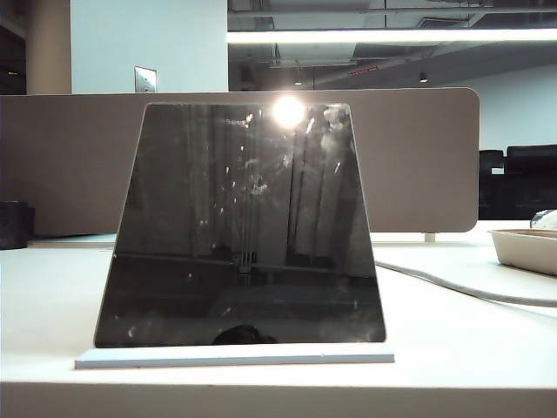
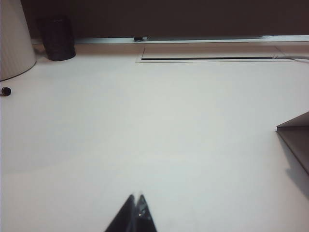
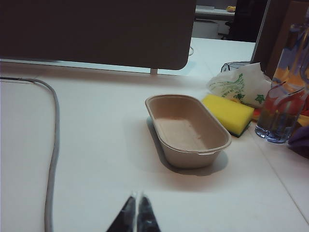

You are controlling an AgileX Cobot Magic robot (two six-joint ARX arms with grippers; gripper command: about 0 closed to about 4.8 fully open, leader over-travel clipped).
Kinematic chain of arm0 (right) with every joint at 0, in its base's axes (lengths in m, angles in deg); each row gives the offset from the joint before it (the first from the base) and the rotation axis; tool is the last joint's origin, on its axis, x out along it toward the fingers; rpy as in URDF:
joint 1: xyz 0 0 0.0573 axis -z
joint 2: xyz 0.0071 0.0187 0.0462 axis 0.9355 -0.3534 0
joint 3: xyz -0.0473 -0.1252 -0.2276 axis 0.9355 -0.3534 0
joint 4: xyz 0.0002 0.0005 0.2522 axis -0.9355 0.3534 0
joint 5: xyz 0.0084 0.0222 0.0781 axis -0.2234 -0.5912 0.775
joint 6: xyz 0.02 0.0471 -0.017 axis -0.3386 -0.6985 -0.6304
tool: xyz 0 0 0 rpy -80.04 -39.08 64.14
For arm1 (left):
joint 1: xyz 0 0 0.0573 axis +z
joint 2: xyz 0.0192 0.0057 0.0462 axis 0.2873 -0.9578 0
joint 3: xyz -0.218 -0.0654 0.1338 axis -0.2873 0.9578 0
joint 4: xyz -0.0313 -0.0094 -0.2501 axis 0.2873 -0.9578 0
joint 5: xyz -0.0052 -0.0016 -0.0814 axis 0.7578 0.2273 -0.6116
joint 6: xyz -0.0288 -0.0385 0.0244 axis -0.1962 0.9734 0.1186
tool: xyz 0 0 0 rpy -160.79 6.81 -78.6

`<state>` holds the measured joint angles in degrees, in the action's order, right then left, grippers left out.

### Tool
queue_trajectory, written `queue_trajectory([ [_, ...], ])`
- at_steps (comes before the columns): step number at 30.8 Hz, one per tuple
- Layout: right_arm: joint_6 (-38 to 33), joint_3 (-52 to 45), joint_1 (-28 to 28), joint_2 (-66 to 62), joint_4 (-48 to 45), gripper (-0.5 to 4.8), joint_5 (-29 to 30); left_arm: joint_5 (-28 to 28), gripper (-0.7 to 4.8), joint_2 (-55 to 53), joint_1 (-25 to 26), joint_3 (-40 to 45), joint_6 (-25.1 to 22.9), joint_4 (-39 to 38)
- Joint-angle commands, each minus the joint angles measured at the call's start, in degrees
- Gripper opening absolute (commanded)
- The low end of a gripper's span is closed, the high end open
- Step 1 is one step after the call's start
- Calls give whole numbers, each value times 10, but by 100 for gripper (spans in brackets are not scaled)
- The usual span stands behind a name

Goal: Push the base of the mirror on the table to move it forward for a short distance.

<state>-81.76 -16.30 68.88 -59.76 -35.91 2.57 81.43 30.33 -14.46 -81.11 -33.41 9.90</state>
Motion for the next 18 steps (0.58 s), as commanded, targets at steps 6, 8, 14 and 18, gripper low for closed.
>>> queue_trajectory([
  [6, 0, 0, 0, 0, -8, 22, 1, -3, -2, 0, 0, -1, -4, 6],
  [8, 0, 0, -1, 0, -8, 22, 1, -3, -2, 0, 0, -1, -4, 6],
  [14, 0, 0, -15, 0, -8, 22, -1, -3, -2, 0, 0, -1, -4, 6],
  [18, 0, 0, -67, 0, -8, 22, -1, -3, -2, 0, 0, -1, -4, 6],
])
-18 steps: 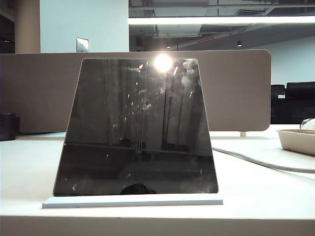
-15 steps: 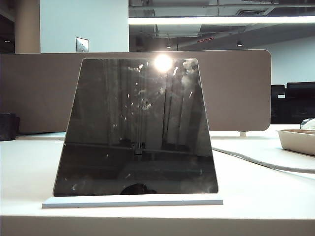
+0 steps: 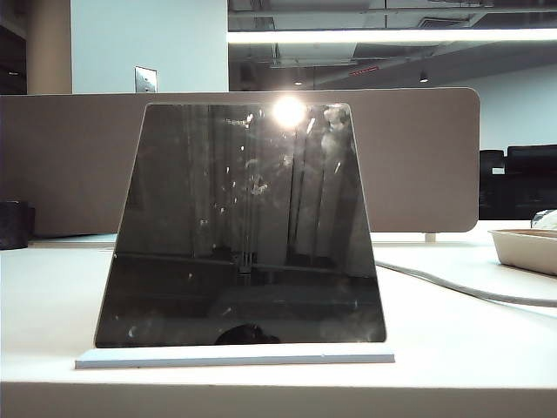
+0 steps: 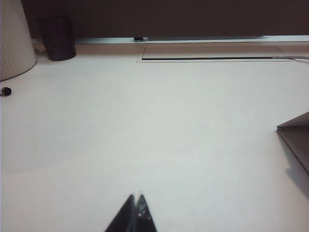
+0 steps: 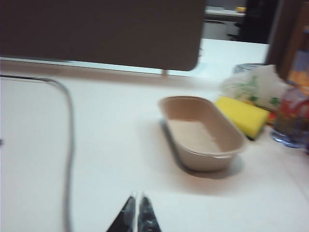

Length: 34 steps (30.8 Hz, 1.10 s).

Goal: Push the base of the mirror on the table to move it forward for a short distance.

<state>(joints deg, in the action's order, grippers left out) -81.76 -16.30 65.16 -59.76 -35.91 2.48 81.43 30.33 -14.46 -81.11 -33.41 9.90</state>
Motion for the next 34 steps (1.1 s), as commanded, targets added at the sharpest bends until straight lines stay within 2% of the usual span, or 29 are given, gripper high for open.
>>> queue_trajectory([
  [1, 0, 0, -45, 0, -8, 22, 0, -3, -2, 0, 0, -1, -4, 6],
  [9, 0, 0, -194, 0, -8, 22, 1, -3, -2, 0, 0, -1, -4, 6],
  [17, 0, 0, -288, 0, -8, 22, 2, -3, -2, 0, 0, -1, -4, 6],
  [21, 0, 0, -311, 0, -8, 22, 2, -3, -2, 0, 0, -1, -4, 6],
  [34, 0, 0, -314, 0, -8, 22, 2, -3, -2, -1, 0, -13, -4, -4],
])
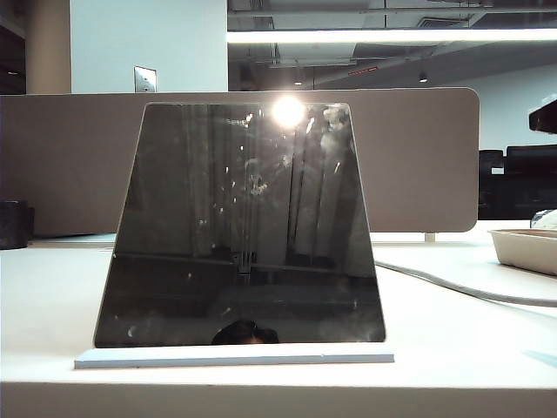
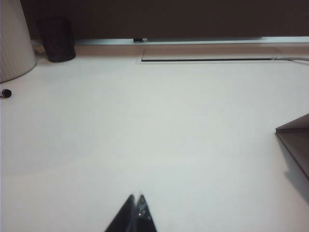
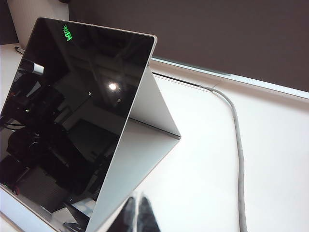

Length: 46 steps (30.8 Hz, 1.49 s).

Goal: Push the base of the mirror on the table to move it forward for a short distance.

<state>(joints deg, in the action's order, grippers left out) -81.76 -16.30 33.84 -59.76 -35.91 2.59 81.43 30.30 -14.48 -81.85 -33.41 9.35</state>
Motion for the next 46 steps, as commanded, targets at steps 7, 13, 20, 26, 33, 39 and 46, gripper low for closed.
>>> queue_trajectory([
  [7, 0, 0, 0, 0, -8, 22, 1, -3, -2, -3, 0, -43, -4, -42],
  [13, 0, 0, 0, 0, -8, 22, 0, -3, -2, -30, 0, -94, -4, -60],
  [20, 0, 0, 0, 0, -8, 22, 0, -3, -2, -106, -15, -190, 112, -118],
  [26, 0, 0, 0, 0, -8, 22, 0, -82, -2, -182, -91, -304, 196, -301],
  [33, 0, 0, 0, 0, -8, 22, 0, -233, -2, -255, -201, -350, 201, -373],
  [39, 0, 0, 0, 0, -8, 22, 0, -230, -2, -339, -266, -366, 217, -370],
  [46, 0, 0, 0, 0, -8, 22, 0, -191, -2, -475, -377, -384, 224, -327],
])
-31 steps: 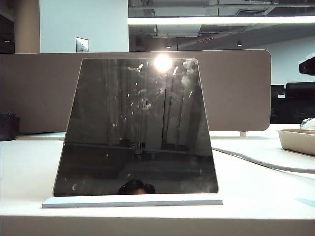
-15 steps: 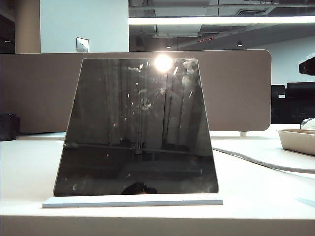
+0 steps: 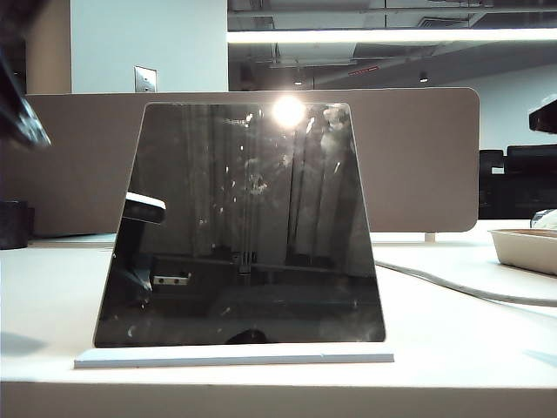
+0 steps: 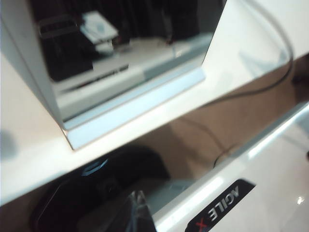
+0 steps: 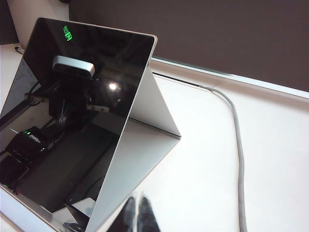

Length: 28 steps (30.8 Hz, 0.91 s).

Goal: Push the base of the mirror on the table to move it forward for a short distance.

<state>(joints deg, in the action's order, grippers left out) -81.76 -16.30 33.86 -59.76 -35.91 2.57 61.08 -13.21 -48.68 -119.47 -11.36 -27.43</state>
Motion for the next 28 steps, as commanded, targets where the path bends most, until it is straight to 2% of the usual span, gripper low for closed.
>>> queue_trajectory([
  [1, 0, 0, 0, 0, -8, 22, 1, 16, -2, -58, -50, -9, 5, 58],
  [10, 0, 0, 0, 0, -8, 22, 1, 39, -2, -223, -168, -28, 43, 206],
  [15, 0, 0, 0, 0, -8, 22, 1, 113, -2, -289, -216, -43, 88, 257],
  [21, 0, 0, 0, 0, -8, 22, 0, 146, -2, -348, -248, -50, 150, 275],
  [28, 0, 0, 0, 0, -8, 22, 0, 193, -2, -364, -260, -51, 176, 272],
])
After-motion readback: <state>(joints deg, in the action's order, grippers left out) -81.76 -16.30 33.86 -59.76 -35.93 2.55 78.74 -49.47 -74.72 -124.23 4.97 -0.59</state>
